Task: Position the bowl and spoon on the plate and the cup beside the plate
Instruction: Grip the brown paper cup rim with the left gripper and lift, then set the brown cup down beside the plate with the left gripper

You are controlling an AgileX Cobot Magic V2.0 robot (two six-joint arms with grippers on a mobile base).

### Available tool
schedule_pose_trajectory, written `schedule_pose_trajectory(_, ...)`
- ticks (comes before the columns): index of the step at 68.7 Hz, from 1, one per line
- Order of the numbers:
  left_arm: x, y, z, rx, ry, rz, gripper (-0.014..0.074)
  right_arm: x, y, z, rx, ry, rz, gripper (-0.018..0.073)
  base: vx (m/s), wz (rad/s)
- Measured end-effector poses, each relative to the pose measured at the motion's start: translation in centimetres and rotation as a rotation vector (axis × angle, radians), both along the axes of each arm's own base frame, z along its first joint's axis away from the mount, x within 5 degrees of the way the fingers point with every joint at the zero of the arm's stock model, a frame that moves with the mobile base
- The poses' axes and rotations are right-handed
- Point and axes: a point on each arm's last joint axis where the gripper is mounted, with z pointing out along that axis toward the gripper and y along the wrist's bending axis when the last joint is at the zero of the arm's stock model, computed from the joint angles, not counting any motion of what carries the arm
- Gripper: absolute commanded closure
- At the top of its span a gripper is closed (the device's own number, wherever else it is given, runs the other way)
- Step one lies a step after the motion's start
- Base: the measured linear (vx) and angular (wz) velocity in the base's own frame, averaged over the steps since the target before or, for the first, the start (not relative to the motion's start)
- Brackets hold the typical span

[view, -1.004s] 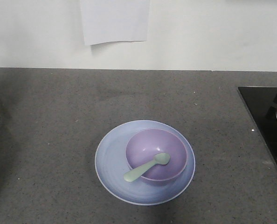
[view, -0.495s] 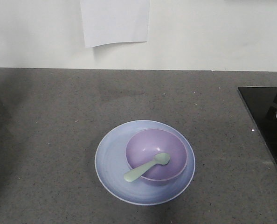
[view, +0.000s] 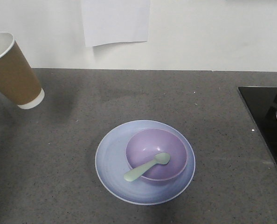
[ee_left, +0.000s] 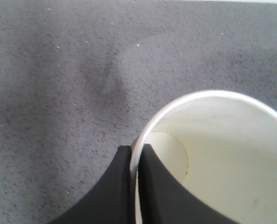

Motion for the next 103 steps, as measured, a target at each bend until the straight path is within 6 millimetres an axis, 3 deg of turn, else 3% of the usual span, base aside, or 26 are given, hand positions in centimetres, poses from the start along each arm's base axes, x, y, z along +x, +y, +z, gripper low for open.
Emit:
schedule_pose_trajectory(6,-0.2,-1.4,-1.3,-0.002,0.047,-0.044,0.0603,0.0,0.0,0.0,0.003,0.001,0.003,0.0564,0.0,0.0)
schedule_pose_trajectory(25,-0.9,-6.4,-8.6,-0.011,0.244,-0.18,0.0603,0.0,0.2,0.0,0.014,0.006,0.011,0.0564,0.0,0.0)
schedule_pose_trajectory(43,-1.6,-8.5,-12.3,0.051,0.282,-0.222,0.0603,-0.1,0.3,-0.1,0.032,0.017,0.026,0.0564,0.0,0.0)
schedule_pose_trajectory(74,-1.7,-8.7,-12.5,0.055,0.268,-0.221,0.0568,-0.1,0.4,-0.1,0.036,0.018,0.029,0.0564,0.0,0.0)
schedule_pose_trajectory(103,-1.8,-8.7,-12.7,0.059,0.28,-0.226,0.0291,-0.1,0.4,-0.1,0.037,0.019,0.03,0.0564,0.0,0.0)
